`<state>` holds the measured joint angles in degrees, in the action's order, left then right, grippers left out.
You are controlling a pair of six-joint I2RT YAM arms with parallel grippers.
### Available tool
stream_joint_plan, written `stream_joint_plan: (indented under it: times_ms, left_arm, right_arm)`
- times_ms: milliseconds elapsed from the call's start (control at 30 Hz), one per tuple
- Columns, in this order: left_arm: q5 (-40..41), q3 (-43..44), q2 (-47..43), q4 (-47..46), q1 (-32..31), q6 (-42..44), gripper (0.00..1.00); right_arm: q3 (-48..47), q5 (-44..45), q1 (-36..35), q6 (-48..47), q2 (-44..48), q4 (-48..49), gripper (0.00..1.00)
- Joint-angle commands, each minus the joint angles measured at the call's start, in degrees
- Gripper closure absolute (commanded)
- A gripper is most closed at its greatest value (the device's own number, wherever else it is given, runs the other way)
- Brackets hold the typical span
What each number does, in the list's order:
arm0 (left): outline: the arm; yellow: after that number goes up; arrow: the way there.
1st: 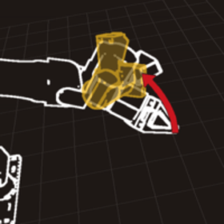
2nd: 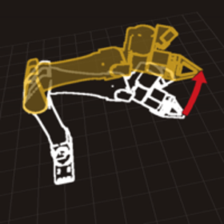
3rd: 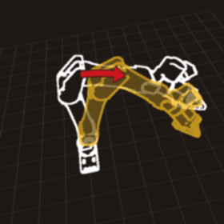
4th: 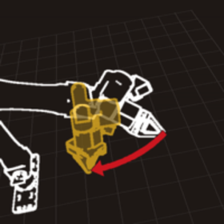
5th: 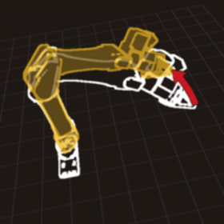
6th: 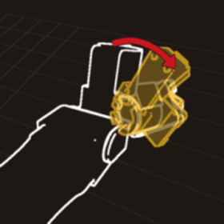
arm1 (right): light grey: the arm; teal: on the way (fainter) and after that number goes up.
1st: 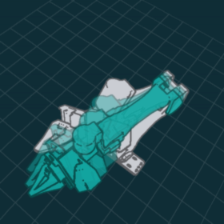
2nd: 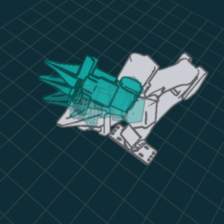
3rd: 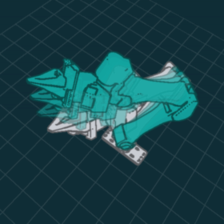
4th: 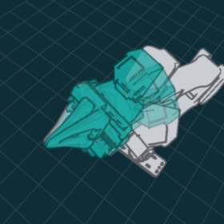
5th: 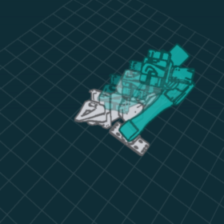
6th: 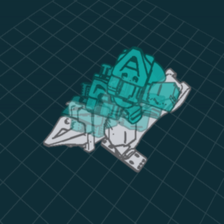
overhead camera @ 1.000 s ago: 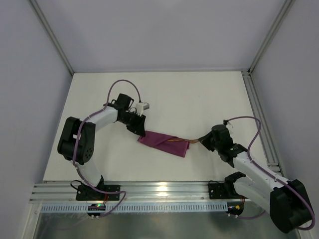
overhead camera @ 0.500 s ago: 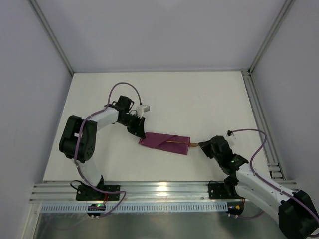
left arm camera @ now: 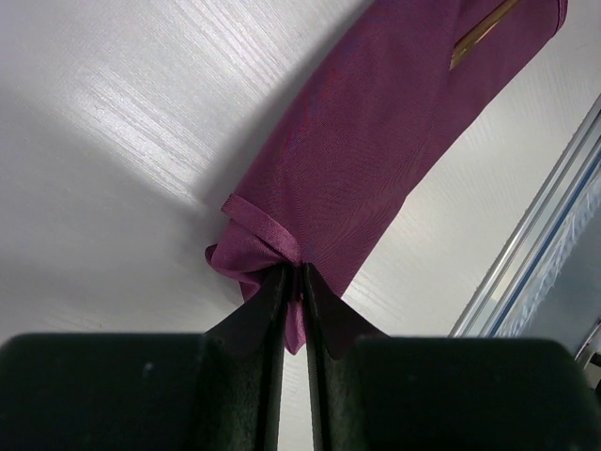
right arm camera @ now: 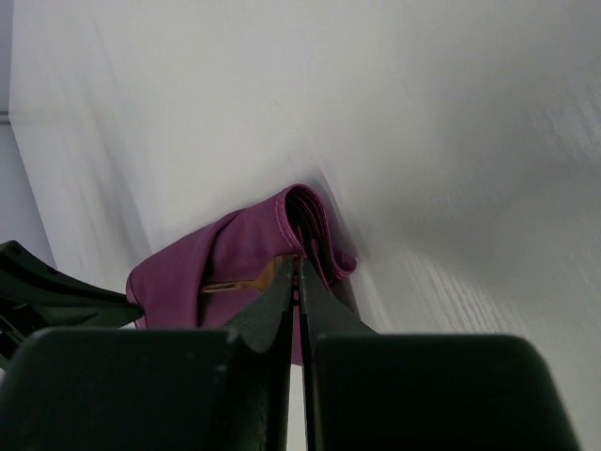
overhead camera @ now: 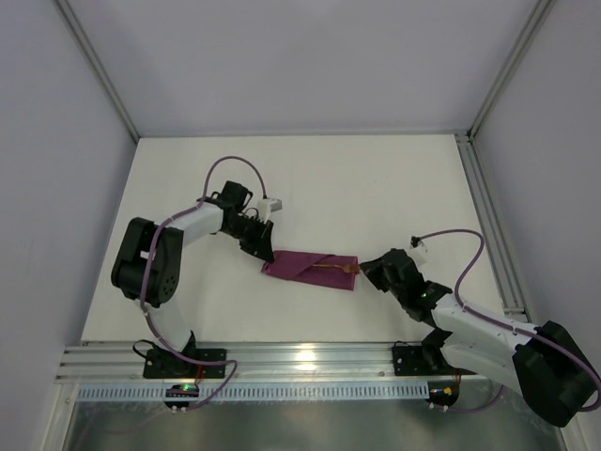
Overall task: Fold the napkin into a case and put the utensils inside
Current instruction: Stuff the fork at the center of the board.
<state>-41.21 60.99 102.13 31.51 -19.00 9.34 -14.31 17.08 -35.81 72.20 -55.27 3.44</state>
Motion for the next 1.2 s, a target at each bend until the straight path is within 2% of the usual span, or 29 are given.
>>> stream_joint_plan:
  times_ms: [0, 167, 400, 600, 1100, 1167]
  left_arm:
    - [-2.56, -0.26, 0.09, -1.62, 0.02, -0.64, 0.88]
    - [-2.65, -0.26, 0.00, -1.97, 0.02, -0.82, 0.88]
    - [-2.73, -0.35, 0.00, -1.89, 0.02, -0.82, 0.88]
    - [-2.91, -0.26, 0.35, -1.98, 0.02, -0.82, 0.88]
    - [-1.51, -0.52, 0.27, -1.36, 0.63, 0.23, 0.88]
    - [-0.10, -0.17, 0.18, -0.57, 1.25, 0.93, 0.84]
  right_arm:
    - [-3.79, 3.83, -0.75, -0.83, 0.42, 1.41, 0.96]
    - [-4.59, 4.19, -2.24, -0.58, -2.20, 2.09, 0.96]
    - [-5.73, 4.63, -4.18, -2.77, -9.85, 10.87, 0.96]
    - [-3.98, 5.77, -4.88, -2.16, -12.14, 17.12, 0.96]
    - [-1.34, 4.81, -5.76, -1.27, -19.44, 22.49, 0.96]
    - [-2.56, 3.84, -5.67, -2.85, -19.79, 20.05, 0.91]
